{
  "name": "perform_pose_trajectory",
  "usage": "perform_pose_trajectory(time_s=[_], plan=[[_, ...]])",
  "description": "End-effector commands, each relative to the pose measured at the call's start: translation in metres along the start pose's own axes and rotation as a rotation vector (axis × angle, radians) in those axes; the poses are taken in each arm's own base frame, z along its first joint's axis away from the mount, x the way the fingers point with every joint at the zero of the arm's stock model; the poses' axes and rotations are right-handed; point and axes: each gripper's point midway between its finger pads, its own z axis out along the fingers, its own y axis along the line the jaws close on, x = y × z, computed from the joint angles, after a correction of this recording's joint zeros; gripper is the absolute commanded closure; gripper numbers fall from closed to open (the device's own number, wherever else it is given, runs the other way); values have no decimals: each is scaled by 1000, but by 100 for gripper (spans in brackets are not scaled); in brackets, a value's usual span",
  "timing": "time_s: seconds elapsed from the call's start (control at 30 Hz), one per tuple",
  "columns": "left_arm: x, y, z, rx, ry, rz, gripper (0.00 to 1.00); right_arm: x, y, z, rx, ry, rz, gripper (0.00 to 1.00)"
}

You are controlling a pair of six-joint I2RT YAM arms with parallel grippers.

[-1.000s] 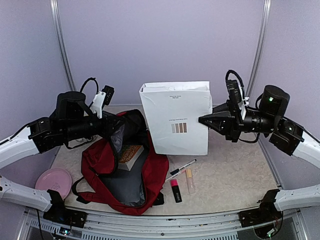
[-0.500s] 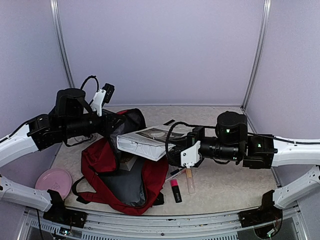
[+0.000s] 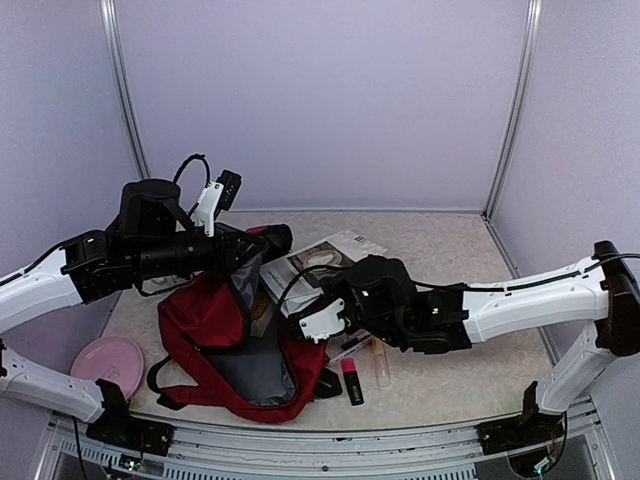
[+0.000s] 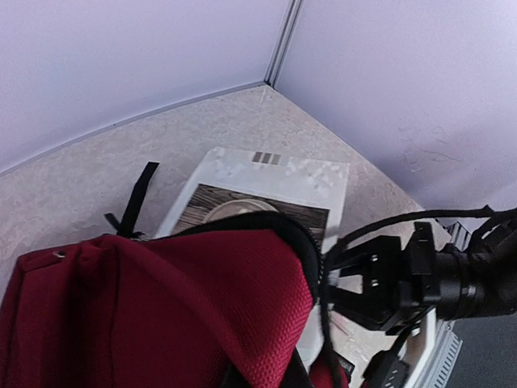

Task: Pack the student bag
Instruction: Place the book in the largest pocket of the bag.

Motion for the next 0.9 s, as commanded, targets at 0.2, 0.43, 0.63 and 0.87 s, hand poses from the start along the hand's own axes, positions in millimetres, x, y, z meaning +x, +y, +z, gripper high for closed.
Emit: perform_pose_trajectory(time_s=[0.2,0.43,0.63,0.87], plan=[[-28,-41,7,179,-120,-26,100,-33,-22,55,126,172,184,85],[-7,-6,16,85,-101,-94,100,-102,20,26,-82,-69,255,1],[15,7,20,43,-71,-144,100,-109,27,-3,-212,-171,408,0],[32,12,27,30,-31,-171,100,-134,-1,-75,-422,-504,645,0]])
